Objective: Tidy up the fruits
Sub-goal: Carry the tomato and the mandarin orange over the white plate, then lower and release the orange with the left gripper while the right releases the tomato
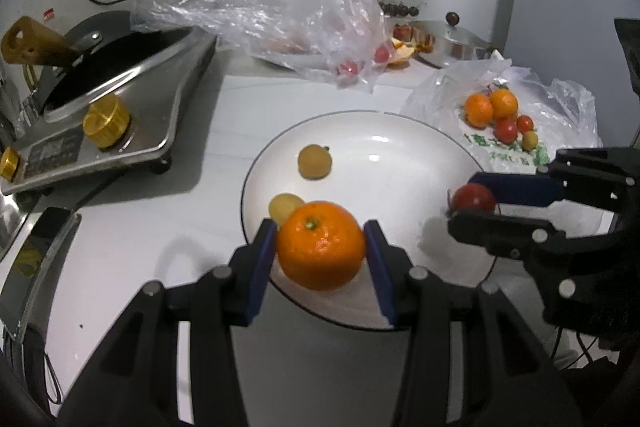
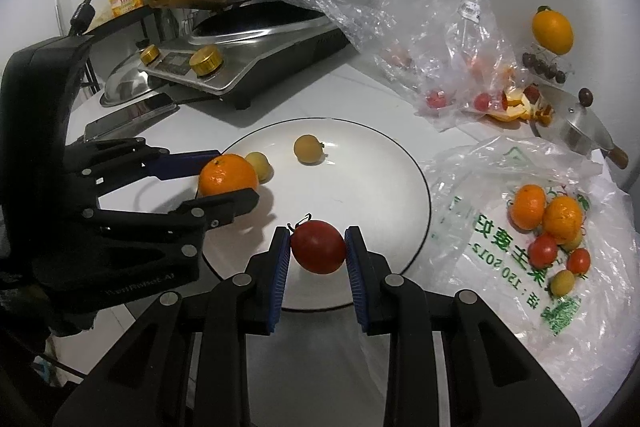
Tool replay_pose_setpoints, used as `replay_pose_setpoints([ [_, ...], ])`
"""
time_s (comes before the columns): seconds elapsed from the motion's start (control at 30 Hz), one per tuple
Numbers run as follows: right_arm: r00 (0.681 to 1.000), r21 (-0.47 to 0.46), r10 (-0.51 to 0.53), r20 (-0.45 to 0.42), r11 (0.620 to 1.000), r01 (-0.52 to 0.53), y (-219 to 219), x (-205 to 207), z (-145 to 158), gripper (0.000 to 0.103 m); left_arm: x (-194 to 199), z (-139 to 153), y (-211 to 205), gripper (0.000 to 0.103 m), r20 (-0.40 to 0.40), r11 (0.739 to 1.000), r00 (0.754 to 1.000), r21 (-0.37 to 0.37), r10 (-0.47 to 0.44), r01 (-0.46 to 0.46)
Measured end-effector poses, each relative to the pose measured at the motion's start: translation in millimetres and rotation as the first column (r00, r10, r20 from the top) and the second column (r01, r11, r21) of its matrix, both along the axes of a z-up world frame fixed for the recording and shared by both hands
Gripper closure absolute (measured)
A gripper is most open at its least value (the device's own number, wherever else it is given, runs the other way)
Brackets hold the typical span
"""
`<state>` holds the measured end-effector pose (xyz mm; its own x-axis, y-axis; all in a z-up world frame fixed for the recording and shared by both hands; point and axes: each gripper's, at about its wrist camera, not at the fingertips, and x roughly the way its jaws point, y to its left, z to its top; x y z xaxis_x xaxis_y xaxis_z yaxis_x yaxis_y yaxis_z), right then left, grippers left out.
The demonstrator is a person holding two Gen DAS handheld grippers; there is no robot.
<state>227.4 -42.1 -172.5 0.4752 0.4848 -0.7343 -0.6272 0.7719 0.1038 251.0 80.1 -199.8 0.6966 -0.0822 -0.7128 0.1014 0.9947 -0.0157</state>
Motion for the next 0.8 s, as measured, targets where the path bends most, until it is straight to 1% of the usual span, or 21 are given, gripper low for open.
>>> replay_pose_setpoints([
  [0.17,1.0,0.005,0.01,-0.011,1.0,-0.01,7,1,-5,0.073,3,0,4,0.056,-0.004,0.999,1.0,-0.036,-0.007,0.007],
  [0.23,1.0,0.004,0.016,-0.019,1.0,-0.016,10,0,-8,0.073,1,2,4,0.051,0.006,0.999,1.0,-0.043,-0.012,0.012],
  [0.47,0.998,0.033,0.045,-0.043,0.999,-0.043,19,-1,-14,0.073,-7,9,16,0.051,0.026,0.998,0.999,-0.06,0.02,-0.019],
  [0.8,0.994,0.031,0.089,-0.066,0.996,-0.087,40,-9,-23,0.073,-18,13,26,0.051,0.033,0.997,0.998,-0.066,0.044,-0.042],
])
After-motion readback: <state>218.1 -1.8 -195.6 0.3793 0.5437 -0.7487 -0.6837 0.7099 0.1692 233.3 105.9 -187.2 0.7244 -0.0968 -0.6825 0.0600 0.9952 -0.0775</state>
